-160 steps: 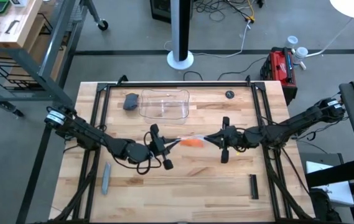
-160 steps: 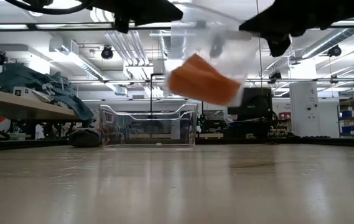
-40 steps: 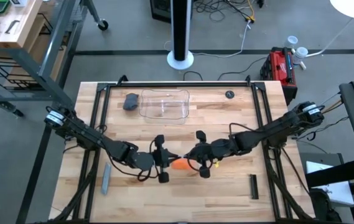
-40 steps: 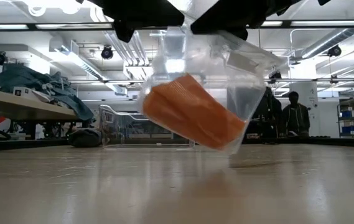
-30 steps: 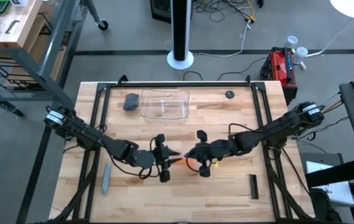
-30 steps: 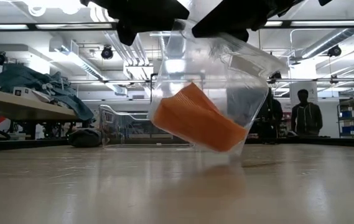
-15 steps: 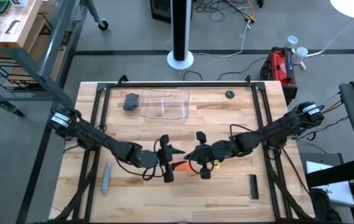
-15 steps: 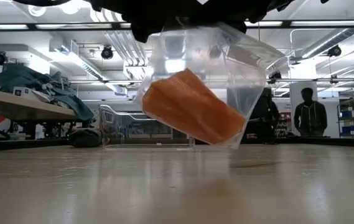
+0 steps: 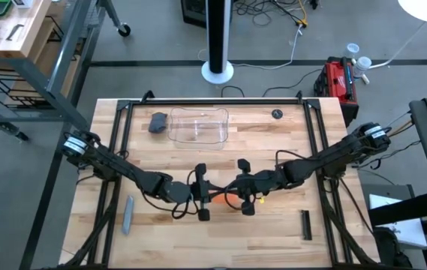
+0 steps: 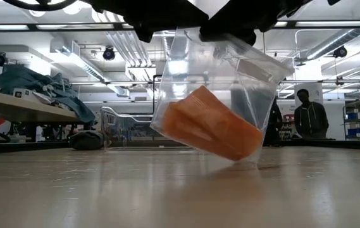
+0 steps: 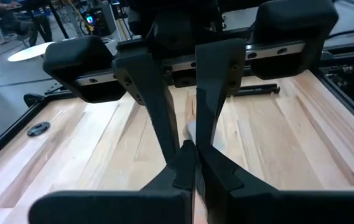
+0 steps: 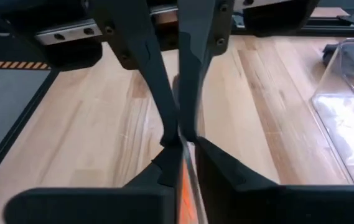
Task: Roll bandage
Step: Put the zip bag into the transparent bin
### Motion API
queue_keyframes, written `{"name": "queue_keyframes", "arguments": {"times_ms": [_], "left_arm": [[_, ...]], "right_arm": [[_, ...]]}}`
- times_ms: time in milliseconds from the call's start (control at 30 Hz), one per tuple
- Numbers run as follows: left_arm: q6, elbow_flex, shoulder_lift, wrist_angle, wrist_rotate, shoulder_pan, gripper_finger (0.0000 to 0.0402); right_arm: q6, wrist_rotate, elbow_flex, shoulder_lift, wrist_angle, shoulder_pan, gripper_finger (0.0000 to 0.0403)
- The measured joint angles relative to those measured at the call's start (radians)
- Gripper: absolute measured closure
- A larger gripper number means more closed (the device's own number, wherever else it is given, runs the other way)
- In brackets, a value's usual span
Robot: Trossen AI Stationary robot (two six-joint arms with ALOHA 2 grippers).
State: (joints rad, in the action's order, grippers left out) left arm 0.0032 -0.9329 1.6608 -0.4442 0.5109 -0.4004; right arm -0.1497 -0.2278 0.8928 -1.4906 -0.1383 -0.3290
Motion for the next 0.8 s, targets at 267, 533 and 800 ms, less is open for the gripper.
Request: {"name": "queue_keyframes", "arguments": {"times_ms": [267, 533, 800], "left_arm": [[0.011, 0.001, 0.000, 0.003, -0.037, -0.009, 0.0401], [0.007, 0.002, 0.000, 0.005, -0.041, -0.019, 0.0401], [0.006, 0.002, 0.000, 0.005, -0.049, -0.021, 0.0401]], "right_arm": [[-0.021, 0.003, 0.000, 0.000, 0.031, -0.001, 0.0315], [-0.035, 0.003, 0.000, 0.000, 0.076, -0.001, 0.0306], [-0.026, 0.001, 0.000, 0.000, 0.076, -0.001, 0.0317]]}}
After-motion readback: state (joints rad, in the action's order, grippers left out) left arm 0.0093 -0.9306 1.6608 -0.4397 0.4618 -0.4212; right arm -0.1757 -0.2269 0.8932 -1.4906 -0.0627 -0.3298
